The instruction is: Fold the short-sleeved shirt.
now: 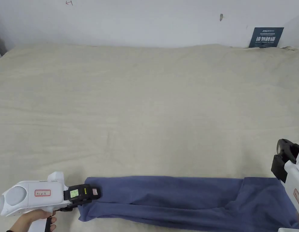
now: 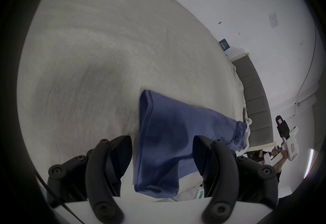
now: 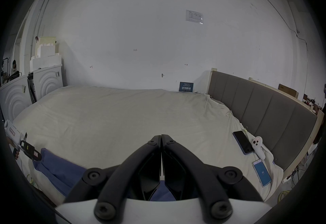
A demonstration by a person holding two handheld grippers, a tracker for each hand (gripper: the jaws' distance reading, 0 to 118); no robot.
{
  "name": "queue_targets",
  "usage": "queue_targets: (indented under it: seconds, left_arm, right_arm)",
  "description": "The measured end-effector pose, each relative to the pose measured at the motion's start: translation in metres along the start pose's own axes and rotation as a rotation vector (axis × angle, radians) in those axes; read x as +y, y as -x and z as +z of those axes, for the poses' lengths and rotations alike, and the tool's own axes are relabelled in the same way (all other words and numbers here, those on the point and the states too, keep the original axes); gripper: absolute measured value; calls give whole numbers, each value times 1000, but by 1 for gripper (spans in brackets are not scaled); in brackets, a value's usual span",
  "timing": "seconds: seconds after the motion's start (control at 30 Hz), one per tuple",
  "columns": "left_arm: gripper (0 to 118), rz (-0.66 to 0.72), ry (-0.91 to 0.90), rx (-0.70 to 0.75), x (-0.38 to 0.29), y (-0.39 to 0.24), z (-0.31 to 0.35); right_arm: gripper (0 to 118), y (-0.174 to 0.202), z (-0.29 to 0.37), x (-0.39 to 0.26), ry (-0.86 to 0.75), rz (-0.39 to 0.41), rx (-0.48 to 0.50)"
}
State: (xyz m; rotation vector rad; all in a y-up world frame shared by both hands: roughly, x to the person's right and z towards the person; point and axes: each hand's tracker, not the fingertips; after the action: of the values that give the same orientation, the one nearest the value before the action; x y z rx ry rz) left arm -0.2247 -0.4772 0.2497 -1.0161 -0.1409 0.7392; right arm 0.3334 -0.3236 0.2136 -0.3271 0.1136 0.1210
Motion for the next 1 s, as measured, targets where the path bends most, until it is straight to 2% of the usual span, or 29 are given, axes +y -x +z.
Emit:
queue_targets:
  seconds: [0.1,0.3,0.33,0.37,0.43,0.6,0.8,0.9,1.0]
  left_arm:
    - [82,-8,11,-21,6,0,-6]
    - [80,-72,26,-22,4,-20,-8]
    - [73,-76,29,-20,5,-22,-10]
    - [58,-85,32,-17,5,-24,-12]
    - [12,-90,52,-11,4,-26,-20]
    - [4,-123,39,35,-2,-43,-17]
    - [2,-94,-25,45,12,-44,25]
    - [2,-104,-64,125,18,-42,45]
    - [2,-66,-90,141,23,-34,67]
  right_arm:
    - [0,0,-2,1,4,1,-4]
    - [0,-1,-5,1,8,-8,-3]
    - [0,-2,-6,1,10,-10,-2]
    - [0,-2,-6,1,11,-11,-2]
    - [0,-4,-5,1,11,-17,-3]
    - [0,-14,-3,2,7,-22,-10]
    - [0,-24,1,6,-9,-46,-20]
    - [0,-26,3,8,-18,-49,-18]
    - [0,-28,5,9,-25,-52,-13]
